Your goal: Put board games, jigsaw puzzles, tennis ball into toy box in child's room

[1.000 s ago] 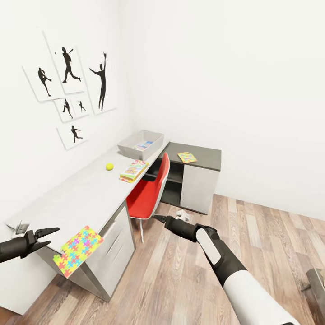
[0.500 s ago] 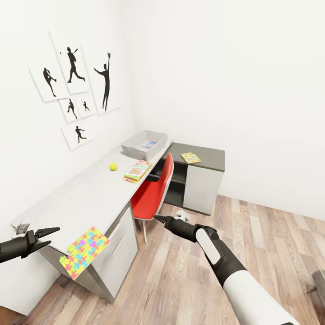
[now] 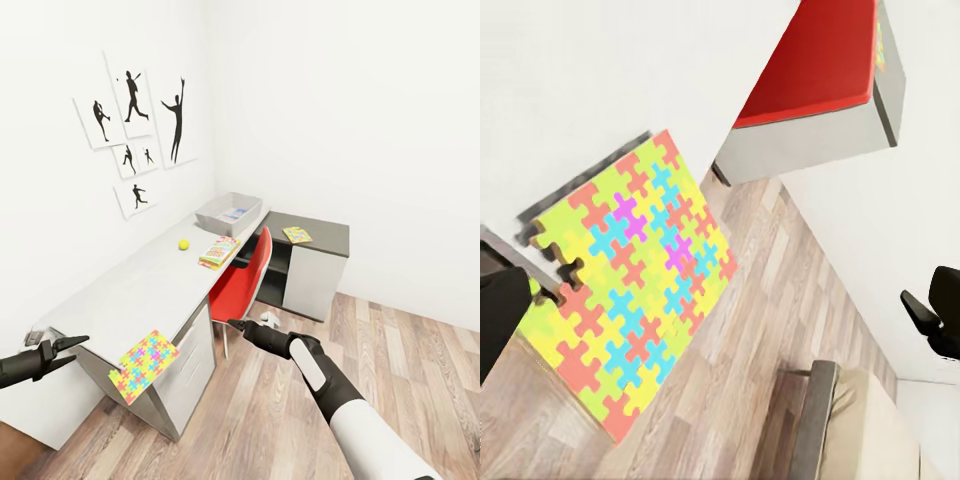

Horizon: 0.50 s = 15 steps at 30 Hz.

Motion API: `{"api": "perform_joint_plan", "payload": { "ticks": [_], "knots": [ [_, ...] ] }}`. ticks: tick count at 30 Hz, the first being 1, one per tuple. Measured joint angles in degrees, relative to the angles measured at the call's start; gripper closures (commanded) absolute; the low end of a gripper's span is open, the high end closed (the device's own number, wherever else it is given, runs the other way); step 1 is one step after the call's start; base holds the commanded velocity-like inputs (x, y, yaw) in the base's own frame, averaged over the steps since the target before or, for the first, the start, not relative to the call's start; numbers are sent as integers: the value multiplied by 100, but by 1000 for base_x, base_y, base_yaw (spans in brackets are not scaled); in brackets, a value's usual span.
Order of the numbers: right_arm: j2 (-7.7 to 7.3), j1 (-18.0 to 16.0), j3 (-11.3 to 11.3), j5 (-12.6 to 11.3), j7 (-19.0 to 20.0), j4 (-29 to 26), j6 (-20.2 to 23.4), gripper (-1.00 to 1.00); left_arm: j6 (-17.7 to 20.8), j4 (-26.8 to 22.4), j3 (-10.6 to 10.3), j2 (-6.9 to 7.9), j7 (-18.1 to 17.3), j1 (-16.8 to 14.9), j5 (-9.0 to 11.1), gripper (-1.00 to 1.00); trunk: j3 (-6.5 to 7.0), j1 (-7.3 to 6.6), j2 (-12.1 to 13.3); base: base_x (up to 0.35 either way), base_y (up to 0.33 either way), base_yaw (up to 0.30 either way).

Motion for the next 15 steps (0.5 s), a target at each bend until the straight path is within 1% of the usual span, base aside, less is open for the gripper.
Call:
{"api": "perform_joint_plan", "payload": {
  "ticks": [15],
  "knots": [
    [0,0,-1,-1,0,14,24,-100,8,0,0,-12,-11,0,4,-100,39,0,0,0,0,267]
  ]
}}
